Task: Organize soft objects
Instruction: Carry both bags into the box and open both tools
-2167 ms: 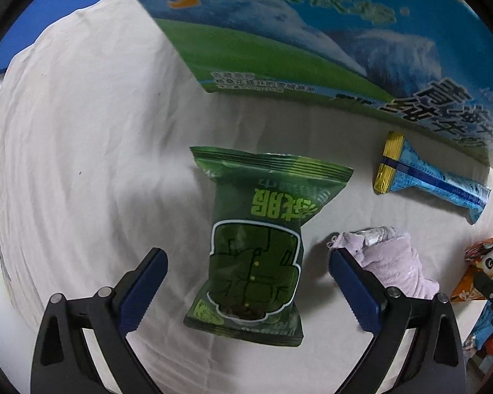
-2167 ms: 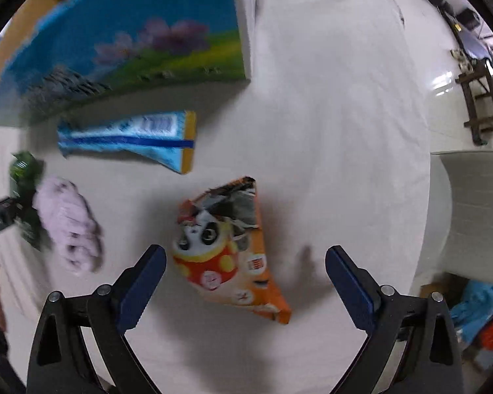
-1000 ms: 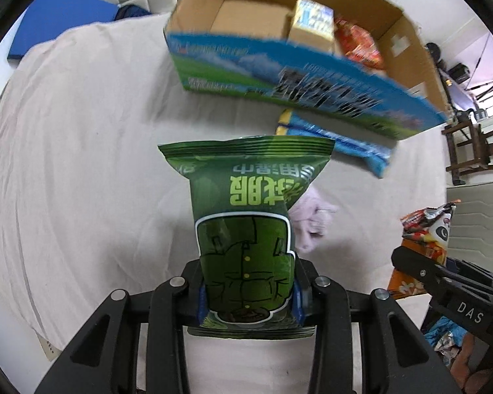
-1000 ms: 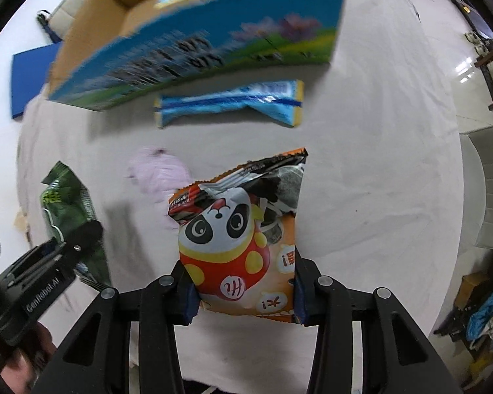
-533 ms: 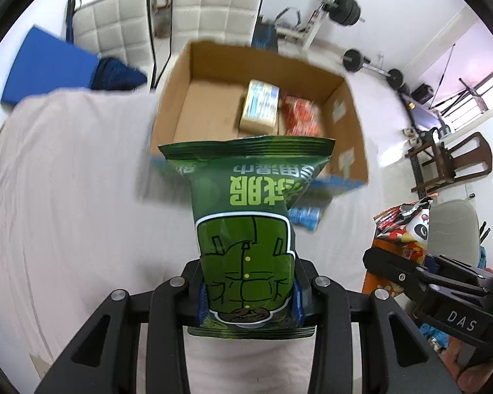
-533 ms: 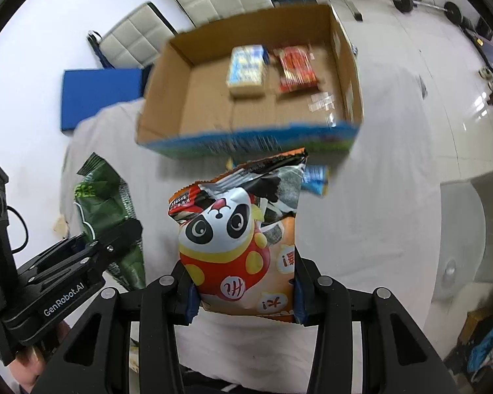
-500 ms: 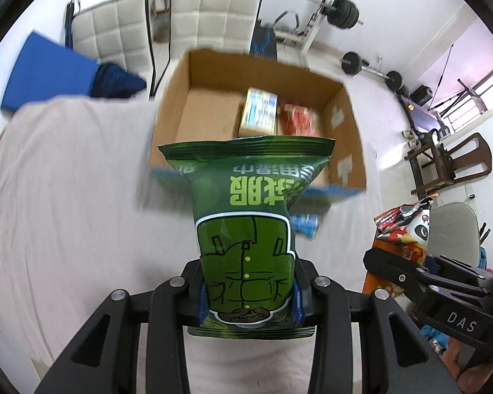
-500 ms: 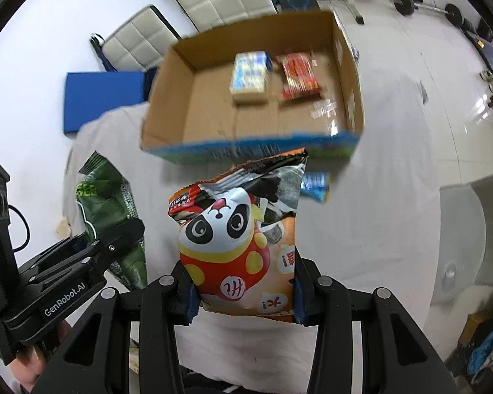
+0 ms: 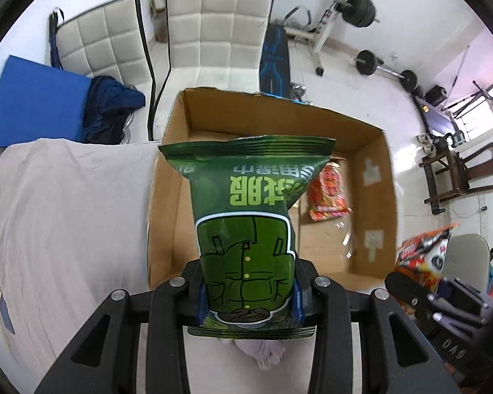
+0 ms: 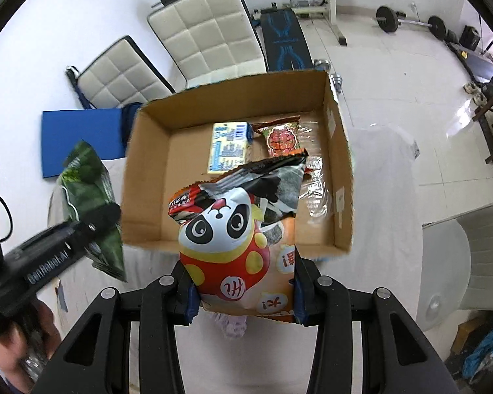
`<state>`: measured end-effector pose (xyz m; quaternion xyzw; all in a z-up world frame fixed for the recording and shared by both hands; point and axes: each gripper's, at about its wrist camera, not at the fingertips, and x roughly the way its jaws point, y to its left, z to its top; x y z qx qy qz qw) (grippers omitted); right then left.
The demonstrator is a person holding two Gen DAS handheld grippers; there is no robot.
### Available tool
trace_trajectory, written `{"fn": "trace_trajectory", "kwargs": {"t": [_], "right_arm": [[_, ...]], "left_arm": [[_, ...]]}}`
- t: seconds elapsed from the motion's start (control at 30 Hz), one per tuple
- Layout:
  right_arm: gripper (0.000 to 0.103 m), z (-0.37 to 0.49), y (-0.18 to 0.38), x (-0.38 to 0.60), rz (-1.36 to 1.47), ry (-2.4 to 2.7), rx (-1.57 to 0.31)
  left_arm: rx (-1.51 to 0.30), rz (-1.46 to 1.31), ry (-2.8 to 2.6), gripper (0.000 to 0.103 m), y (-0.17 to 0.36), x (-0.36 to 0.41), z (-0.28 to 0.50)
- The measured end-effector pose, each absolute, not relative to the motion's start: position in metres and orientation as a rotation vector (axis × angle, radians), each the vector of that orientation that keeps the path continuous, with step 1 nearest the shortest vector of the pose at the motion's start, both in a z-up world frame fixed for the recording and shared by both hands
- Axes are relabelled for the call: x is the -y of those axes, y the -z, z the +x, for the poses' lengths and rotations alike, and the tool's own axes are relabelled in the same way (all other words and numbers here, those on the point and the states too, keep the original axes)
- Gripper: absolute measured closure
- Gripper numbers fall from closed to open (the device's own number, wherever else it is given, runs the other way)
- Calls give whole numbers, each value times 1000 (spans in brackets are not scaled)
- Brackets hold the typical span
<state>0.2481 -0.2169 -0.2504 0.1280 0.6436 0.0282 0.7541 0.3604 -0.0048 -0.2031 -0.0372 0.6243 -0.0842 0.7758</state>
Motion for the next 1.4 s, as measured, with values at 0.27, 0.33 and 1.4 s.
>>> {"fn": "trace_trajectory", "kwargs": {"t": [0.27, 0.33, 1.4], "right_arm": [[58, 300, 318, 205, -3, -129, -1529], [57, 307, 334, 204, -46, -150, -1565], [33, 336, 424, 195, -156, -256, -1736]], "left_arm": [[-1455, -38, 146, 69, 253, 2, 418], [-1475, -28, 142, 69, 266, 3, 430], [-1584, -42, 128, 56, 314, 15, 492]]}}
